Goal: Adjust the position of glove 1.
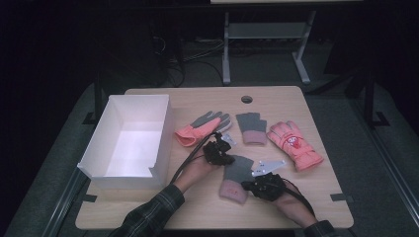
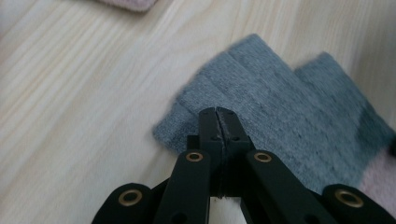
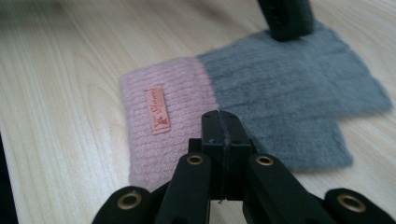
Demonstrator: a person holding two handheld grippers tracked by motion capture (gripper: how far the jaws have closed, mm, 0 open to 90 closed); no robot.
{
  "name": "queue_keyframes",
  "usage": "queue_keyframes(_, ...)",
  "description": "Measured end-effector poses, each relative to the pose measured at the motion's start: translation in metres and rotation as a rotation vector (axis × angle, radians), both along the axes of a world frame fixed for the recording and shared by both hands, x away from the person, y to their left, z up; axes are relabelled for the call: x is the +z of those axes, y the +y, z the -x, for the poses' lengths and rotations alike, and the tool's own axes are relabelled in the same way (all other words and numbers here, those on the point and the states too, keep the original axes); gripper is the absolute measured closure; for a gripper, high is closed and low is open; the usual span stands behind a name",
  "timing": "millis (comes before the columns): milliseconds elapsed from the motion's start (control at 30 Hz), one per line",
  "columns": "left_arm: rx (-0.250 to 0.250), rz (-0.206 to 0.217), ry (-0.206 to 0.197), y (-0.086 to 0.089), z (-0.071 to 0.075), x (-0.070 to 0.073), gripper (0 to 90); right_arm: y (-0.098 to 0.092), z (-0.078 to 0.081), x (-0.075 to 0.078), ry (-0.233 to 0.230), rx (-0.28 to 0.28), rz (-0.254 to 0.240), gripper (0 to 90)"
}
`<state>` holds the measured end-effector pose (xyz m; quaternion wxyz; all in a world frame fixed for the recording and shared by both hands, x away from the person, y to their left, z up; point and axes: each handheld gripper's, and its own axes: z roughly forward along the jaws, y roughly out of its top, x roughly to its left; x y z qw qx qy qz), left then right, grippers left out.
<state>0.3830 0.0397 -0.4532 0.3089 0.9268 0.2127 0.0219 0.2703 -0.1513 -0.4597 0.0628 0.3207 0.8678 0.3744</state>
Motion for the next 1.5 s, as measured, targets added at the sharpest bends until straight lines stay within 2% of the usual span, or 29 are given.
queue_keyframes(133,0.013,-0.006,0.021,0.014,0.009,0.001,89.5,-0.002,-0.001,0.000,-0.004,0.007,0.009,90.0)
queue_keyframes(167,0.008,-0.016,0.027,0.018,0.011,0.002,89.5,-0.003,-0.001,0.000,-0.008,0.007,0.016,90.0)
queue_keyframes(300,0.004,-0.016,0.036,0.026,0.018,0.002,89.5,-0.006,-0.003,0.001,-0.002,0.007,0.020,90.0)
queue_keyframes(400,0.008,0.001,0.061,0.033,0.030,0.002,89.5,-0.009,-0.008,-0.001,-0.003,-0.005,0.046,90.0)
queue_keyframes(467,-0.004,-0.009,0.057,0.036,0.037,0.003,89.5,-0.011,-0.011,-0.001,0.015,-0.002,0.042,90.0)
queue_keyframes(633,-0.002,-0.007,0.053,0.039,0.047,0.002,89.5,-0.009,-0.014,0.000,0.017,0.005,0.053,90.0)
queue_keyframes(667,-0.002,-0.005,0.057,0.041,0.050,0.002,89.5,-0.007,-0.016,-0.001,0.001,0.009,0.071,90.0)
queue_keyframes(733,-0.007,-0.007,0.061,0.042,0.051,0.002,89.5,-0.006,-0.016,-0.001,-0.002,0.003,0.076,90.0)
queue_keyframes(767,0.000,0.010,0.074,0.044,0.054,0.001,89.5,-0.005,-0.021,-0.001,-0.007,-0.006,0.078,90.0)
queue_keyframes(867,0.001,0.023,0.086,0.045,0.058,0.001,89.5,-0.005,-0.024,-0.002,-0.011,-0.009,0.077,90.0)
queue_keyframes(1000,0.000,0.023,0.082,0.045,0.059,0.001,89.4,-0.005,-0.025,-0.002,-0.009,-0.014,0.078,90.0)
queue_keyframes(1033,-0.001,0.025,0.080,0.045,0.059,0.001,89.4,-0.005,-0.025,-0.001,-0.002,-0.015,0.076,89.1)
queue_keyframes(1067,-0.001,0.030,0.080,0.046,0.059,0.002,88.7,-0.005,-0.025,-0.001,0.000,-0.016,0.067,82.2)
queue_keyframes(1167,0.004,0.034,0.068,0.048,0.059,0.005,80.6,-0.008,-0.026,0.002,0.009,-0.019,0.039,69.2)
queue_keyframes(1233,0.002,0.028,0.061,0.048,0.059,0.005,69.7,-0.008,-0.026,0.002,0.016,-0.028,0.039,62.2)
queue_keyframes(1267,0.017,0.043,0.051,0.050,0.062,0.006,65.4,-0.007,-0.026,0.002,0.020,-0.038,0.039,59.3)
queue_keyframes(1300,0.014,0.041,0.044,0.051,0.062,0.007,61.5,-0.008,-0.026,0.002,0.025,-0.039,0.041,56.6)
queue_keyframes(1367,0.020,0.051,0.040,0.052,0.064,0.007,50.4,-0.008,-0.027,0.003,0.041,-0.054,0.030,53.1)
queue_keyframes(1433,0.015,0.058,0.013,0.057,0.067,0.008,40.7,-0.008,-0.027,0.005,0.044,-0.077,0.041,50.2)
queue_keyframes(1500,0.024,0.080,0.005,0.060,0.070,0.009,31.3,-0.011,-0.029,0.007,0.052,-0.099,0.037,49.5)
